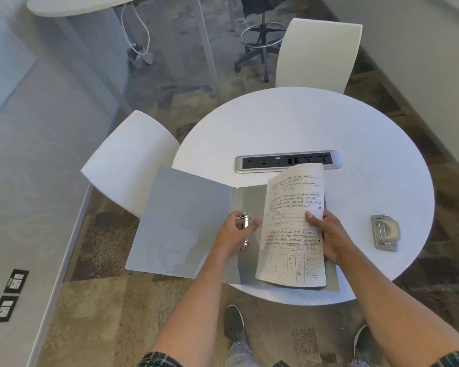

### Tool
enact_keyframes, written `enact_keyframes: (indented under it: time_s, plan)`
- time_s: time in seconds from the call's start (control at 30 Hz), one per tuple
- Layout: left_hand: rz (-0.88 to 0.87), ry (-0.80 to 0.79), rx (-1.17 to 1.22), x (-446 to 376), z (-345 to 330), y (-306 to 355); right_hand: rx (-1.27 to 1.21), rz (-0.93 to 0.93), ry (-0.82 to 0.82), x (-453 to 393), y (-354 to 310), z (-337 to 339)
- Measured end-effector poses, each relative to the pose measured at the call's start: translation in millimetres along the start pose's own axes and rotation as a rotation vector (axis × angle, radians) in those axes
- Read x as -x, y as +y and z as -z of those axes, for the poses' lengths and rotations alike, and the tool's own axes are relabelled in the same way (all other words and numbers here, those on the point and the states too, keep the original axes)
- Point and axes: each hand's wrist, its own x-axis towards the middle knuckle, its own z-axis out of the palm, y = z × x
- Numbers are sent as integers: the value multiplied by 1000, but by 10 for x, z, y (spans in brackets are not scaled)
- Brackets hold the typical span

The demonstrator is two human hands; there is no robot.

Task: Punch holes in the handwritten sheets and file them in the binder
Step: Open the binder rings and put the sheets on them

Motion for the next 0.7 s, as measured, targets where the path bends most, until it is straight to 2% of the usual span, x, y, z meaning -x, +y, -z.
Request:
enact_keyframes:
  time_s: [0.17, 0.27, 0.33, 0.4, 0.47, 0.53, 0.6, 0.7]
  plan:
    - [111, -54, 311, -53, 226, 70, -128, -24, -146, 5, -19, -261]
    - [158, -95, 348, 10, 352, 62, -209, -18, -217, 12, -42, -456]
    - [168, -182, 395, 56, 409, 16, -266, -24, -258, 9, -39, -579]
    - [127, -297, 548, 114, 445, -19, -290, -34, -298, -3, -19, -687]
    - [104, -333, 663, 162, 500, -24, -268, -40, -331, -33, 23, -771]
    - [72, -263, 731, 194, 553, -15, -213, -63, -341, -66, 76, -843]
    - [47, -150, 725, 214, 618, 24, -113, -77, -285, -108, 152, -885]
    - [-32, 51, 471, 268, 792, 138, 115, -78, -97, -146, 254, -957]
